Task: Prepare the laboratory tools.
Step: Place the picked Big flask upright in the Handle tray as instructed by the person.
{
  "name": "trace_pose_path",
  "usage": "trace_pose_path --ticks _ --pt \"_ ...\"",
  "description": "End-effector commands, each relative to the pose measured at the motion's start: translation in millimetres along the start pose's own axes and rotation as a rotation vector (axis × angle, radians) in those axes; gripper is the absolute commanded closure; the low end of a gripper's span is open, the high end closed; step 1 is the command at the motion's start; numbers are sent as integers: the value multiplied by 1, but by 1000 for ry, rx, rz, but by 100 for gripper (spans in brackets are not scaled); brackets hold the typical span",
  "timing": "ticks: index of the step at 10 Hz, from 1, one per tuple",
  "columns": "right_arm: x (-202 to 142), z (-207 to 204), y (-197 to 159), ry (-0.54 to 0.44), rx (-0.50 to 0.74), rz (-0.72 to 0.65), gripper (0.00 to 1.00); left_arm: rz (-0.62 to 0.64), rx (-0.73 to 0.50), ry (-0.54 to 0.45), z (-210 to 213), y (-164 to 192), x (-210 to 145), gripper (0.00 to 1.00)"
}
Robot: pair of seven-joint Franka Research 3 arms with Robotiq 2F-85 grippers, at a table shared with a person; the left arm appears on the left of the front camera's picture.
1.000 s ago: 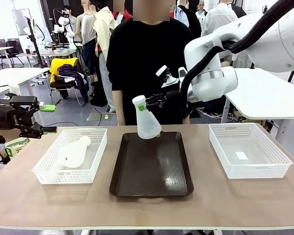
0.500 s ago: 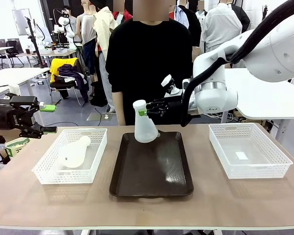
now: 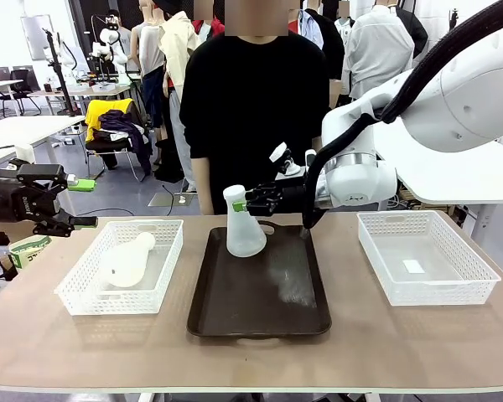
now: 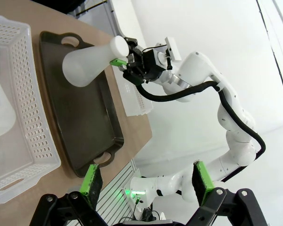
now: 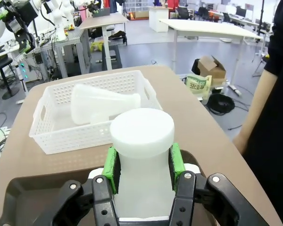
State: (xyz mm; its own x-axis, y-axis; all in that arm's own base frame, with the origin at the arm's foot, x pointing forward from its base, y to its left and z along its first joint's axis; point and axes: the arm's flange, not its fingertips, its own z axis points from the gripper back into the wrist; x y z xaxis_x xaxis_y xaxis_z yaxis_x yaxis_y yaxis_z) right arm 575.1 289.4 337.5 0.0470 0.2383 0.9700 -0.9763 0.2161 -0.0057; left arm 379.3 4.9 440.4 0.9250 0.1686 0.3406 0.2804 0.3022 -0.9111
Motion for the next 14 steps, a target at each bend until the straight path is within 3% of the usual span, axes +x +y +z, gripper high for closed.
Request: trace_pose_path --ticks 1,6,7,11,12,14 --pt "-2 -10 -12 23 17 -34 100 -17 -24 -16 0 2 0 0" --pt "-12 -12 -17 76 31 -90 100 -17 -24 -16 0 2 0 0" --pt "-12 -9 -18 77 30 -107 90 -17 -24 -16 0 2 0 0" --pt "-10 -6 -17 83 18 -107 14 -17 -24 -16 0 2 0 0" --pt "-11 -5 -17 92 18 -107 0 -17 -24 -16 0 2 0 0" --pt "-12 0 -15 113 22 -98 0 -17 -24 -16 0 2 0 0"
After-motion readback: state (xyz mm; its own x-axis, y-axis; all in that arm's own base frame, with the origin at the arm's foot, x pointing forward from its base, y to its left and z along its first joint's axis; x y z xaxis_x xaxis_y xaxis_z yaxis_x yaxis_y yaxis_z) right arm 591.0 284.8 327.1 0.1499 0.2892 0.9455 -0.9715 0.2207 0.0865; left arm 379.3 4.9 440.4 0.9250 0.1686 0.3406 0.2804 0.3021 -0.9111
